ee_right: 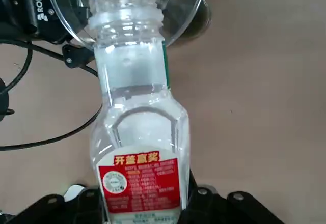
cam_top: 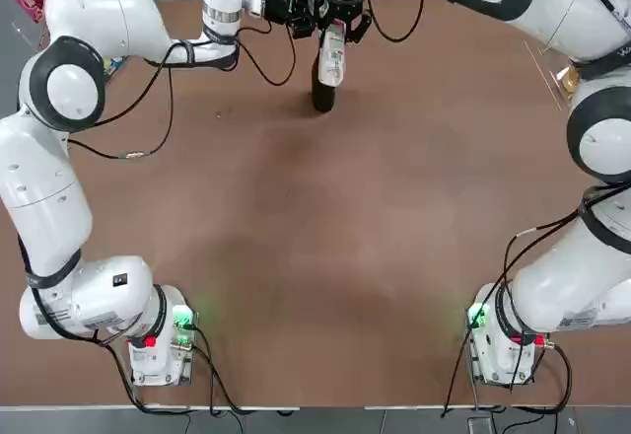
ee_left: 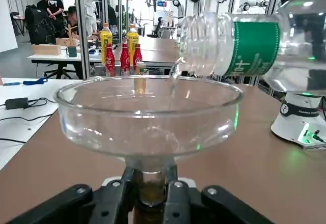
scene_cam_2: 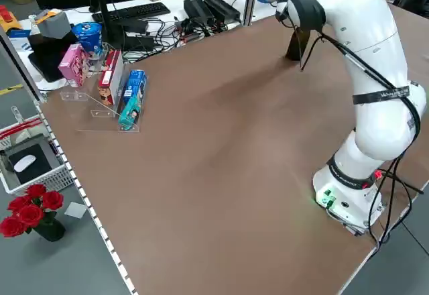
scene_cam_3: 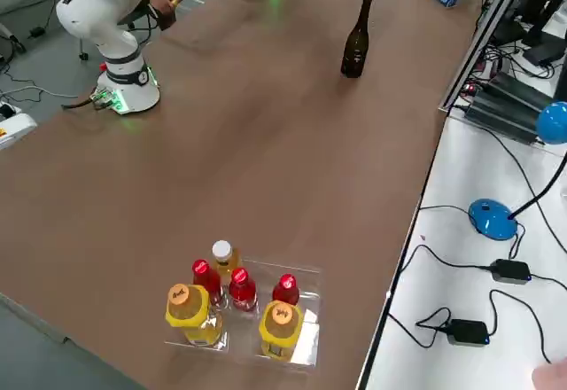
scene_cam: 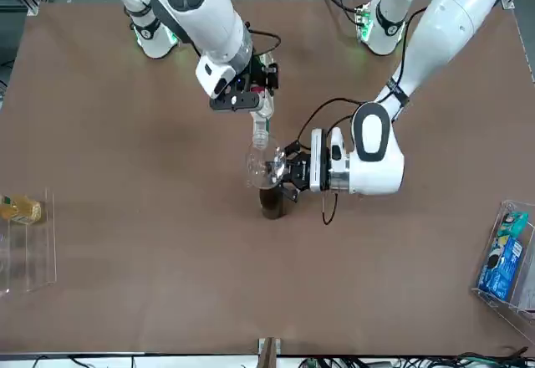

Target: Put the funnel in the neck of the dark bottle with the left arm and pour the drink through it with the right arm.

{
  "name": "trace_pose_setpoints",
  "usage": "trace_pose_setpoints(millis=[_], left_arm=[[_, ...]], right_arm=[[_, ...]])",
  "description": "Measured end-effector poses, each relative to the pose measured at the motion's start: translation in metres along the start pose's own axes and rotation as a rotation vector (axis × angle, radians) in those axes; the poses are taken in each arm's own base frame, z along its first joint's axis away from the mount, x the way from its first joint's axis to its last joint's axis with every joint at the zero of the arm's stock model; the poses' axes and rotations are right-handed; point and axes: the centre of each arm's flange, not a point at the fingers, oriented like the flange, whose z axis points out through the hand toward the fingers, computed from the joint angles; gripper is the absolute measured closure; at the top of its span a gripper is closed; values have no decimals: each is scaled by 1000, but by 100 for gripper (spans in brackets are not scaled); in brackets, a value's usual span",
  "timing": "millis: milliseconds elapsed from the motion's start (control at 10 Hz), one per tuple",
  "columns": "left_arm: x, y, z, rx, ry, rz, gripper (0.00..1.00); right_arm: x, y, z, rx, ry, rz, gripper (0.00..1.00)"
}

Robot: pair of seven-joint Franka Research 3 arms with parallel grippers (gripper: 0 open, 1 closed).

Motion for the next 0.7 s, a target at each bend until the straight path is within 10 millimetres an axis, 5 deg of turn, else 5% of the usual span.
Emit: trace_pose_setpoints(millis=[400,700], left_arm=[[0,0,0,0,0,0,75],[-1,0,0,0,1,-1,73]], right_arm=[[0,-1,-8,-11,38,-26,48],[-15,-2,-36,-84,165,-152,48]])
